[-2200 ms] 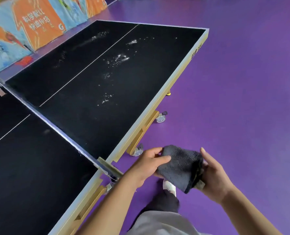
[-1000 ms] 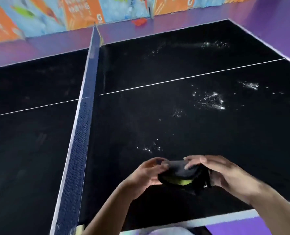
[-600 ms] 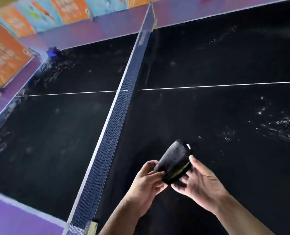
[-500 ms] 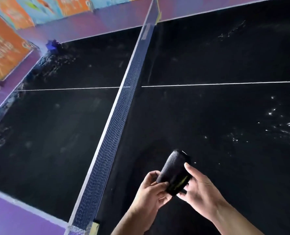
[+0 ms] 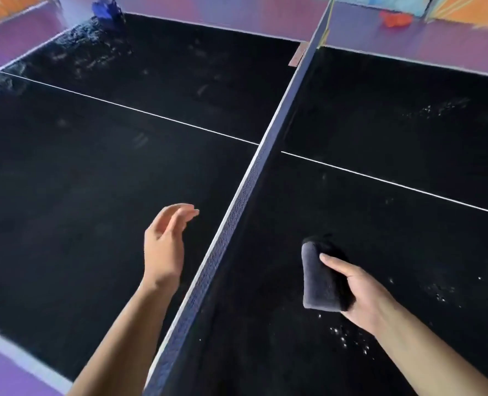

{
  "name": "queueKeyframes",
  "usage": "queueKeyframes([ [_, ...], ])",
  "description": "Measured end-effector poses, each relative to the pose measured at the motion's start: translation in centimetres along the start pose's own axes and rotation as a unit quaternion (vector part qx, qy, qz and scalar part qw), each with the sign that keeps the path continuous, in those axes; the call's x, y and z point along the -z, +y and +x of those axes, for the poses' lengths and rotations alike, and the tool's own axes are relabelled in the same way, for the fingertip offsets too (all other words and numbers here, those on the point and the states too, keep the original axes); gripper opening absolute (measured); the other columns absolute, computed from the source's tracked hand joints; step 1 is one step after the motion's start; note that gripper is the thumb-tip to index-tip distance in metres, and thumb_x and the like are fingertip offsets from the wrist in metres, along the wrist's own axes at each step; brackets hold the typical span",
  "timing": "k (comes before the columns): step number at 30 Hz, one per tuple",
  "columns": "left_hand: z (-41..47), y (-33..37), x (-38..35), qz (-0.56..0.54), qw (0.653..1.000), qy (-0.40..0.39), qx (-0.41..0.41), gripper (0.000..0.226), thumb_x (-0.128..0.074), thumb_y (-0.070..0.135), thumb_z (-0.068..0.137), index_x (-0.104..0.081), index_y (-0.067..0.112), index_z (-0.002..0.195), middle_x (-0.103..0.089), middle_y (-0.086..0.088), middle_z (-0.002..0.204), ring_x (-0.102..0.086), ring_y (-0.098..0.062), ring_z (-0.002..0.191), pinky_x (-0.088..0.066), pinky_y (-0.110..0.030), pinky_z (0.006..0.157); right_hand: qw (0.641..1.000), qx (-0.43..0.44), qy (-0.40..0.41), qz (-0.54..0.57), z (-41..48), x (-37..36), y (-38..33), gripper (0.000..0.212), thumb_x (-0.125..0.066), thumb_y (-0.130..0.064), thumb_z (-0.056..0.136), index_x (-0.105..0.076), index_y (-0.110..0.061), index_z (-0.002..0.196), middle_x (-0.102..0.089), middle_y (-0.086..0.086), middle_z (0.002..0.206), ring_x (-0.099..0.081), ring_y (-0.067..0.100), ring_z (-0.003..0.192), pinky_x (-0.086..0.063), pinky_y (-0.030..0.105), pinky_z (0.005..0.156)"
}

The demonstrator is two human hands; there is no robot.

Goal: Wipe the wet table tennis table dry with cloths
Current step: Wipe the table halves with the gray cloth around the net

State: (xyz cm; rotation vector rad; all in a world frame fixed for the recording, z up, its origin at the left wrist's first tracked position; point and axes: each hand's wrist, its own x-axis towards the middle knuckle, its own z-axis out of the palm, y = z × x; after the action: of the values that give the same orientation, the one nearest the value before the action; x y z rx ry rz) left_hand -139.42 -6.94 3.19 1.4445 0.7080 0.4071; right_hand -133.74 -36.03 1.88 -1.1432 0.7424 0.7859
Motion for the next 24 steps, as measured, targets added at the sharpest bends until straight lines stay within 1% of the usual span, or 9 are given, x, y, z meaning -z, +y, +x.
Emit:
queueKeyframes([
  [2, 5.3, -3.5, 0.4, 0.208, 0.978, 0.021, 0.006, 0.021, -0.055, 0.032, 0.099, -0.070, 0.029, 0.113, -0.067, 0.004, 0.127, -0.055, -0.018, 0.129, -0.040, -0.033, 0.105, 0.999, 0.007, 0.016, -0.034, 1.1, -1.8, -0.7, 0.023, -0.072, -0.013, 0.088, -0.071, -0.006, 0.110, -0.076, 0.004, 0.105, -0.072, 0.018, 0.097, -0.051, 0.037, 0.098],
  [4, 8.9, -8.1, 0.8, 0.462, 0.884, -0.049, 0.043, 0.046, -0.042, 0.054, 0.100, -0.046, 0.041, 0.144, -0.032, 0.002, 0.162, -0.020, -0.023, 0.152, -0.015, -0.041, 0.121, 0.997, 0.016, 0.051, -0.055, 2.6, -3.5, -1.1, 0.023, -0.073, -0.013, 0.088, -0.070, -0.005, 0.109, -0.074, 0.006, 0.110, -0.070, 0.019, 0.101, -0.050, 0.035, 0.098],
  [5, 10.0, -10.1, 1.1, 0.530, 0.842, -0.075, 0.059, 0.055, -0.037, 0.061, 0.099, -0.032, 0.046, 0.151, -0.013, 0.003, 0.168, -0.002, -0.023, 0.156, -0.003, -0.044, 0.123, 0.995, 0.029, 0.067, -0.065, 3.6, -4.2, -1.3, 0.022, -0.072, -0.013, 0.089, -0.069, -0.006, 0.108, -0.072, 0.006, 0.112, -0.068, 0.018, 0.100, -0.050, 0.033, 0.094],
  [7, 11.1, -13.0, 1.5, 0.561, 0.822, -0.069, 0.073, 0.063, -0.030, 0.066, 0.098, -0.019, 0.046, 0.156, 0.004, 0.002, 0.170, 0.013, -0.023, 0.155, 0.007, -0.047, 0.123, 0.989, 0.059, 0.102, -0.086, 5.5, -5.3, -2.0, 0.020, -0.072, -0.014, 0.088, -0.069, -0.009, 0.107, -0.070, 0.005, 0.113, -0.066, 0.017, 0.096, -0.048, 0.033, 0.085],
  [9, 11.4, -14.6, 1.9, 0.548, 0.831, -0.014, 0.093, 0.063, -0.028, 0.063, 0.099, -0.017, 0.043, 0.158, 0.006, 0.000, 0.170, 0.014, -0.023, 0.155, 0.009, -0.050, 0.123, 0.980, 0.091, 0.138, -0.114, 6.9, -5.8, -3.2, 0.024, -0.076, -0.015, 0.084, -0.070, -0.014, 0.107, -0.071, 0.005, 0.110, -0.067, 0.021, 0.097, -0.051, 0.037, 0.086],
  [13, 10.7, -17.4, 2.3, 0.596, 0.801, 0.027, 0.045, 0.063, -0.024, 0.062, 0.100, -0.007, 0.044, 0.159, 0.004, -0.002, 0.170, 0.011, -0.020, 0.155, 0.011, -0.051, 0.121, 0.946, 0.176, 0.156, -0.225, 8.6, -6.5, -5.8, 0.015, -0.074, -0.012, 0.085, -0.071, -0.019, 0.098, -0.071, 0.002, 0.100, -0.066, 0.020, 0.095, -0.051, 0.036, 0.083],
  [17, 11.2, -18.1, 2.3, 0.607, 0.793, 0.033, 0.042, 0.062, -0.025, 0.061, 0.100, -0.008, 0.045, 0.158, 0.002, -0.002, 0.170, 0.011, -0.018, 0.155, 0.009, -0.050, 0.122, 0.835, 0.307, 0.221, -0.399, 13.9, -7.3, -8.9, 0.011, -0.068, -0.016, 0.088, -0.070, -0.013, 0.098, -0.067, 0.005, 0.102, -0.064, 0.026, 0.095, -0.047, 0.032, 0.070],
  [21, 11.3, -18.2, 2.0, 0.608, 0.791, 0.046, 0.048, 0.062, -0.027, 0.060, 0.100, -0.008, 0.048, 0.157, 0.003, 0.001, 0.170, 0.013, -0.014, 0.155, 0.010, -0.049, 0.122, 0.683, 0.419, 0.244, -0.546, 22.0, -8.8, -11.4, 0.030, -0.064, -0.014, 0.091, -0.068, -0.017, 0.120, -0.053, -0.002, 0.112, -0.051, 0.026, 0.109, -0.043, 0.037, 0.092],
  [24, 11.5, -18.6, 1.9, 0.607, 0.790, 0.062, 0.052, 0.061, -0.028, 0.060, 0.099, -0.008, 0.050, 0.156, 0.002, 0.003, 0.170, 0.013, -0.011, 0.154, 0.010, -0.047, 0.123, 0.592, 0.477, 0.257, -0.597, 27.2, -10.9, -14.5, 0.040, -0.058, -0.008, 0.089, -0.066, -0.022, 0.125, -0.053, 0.002, 0.119, -0.046, 0.028, 0.114, -0.035, 0.040, 0.096],
])
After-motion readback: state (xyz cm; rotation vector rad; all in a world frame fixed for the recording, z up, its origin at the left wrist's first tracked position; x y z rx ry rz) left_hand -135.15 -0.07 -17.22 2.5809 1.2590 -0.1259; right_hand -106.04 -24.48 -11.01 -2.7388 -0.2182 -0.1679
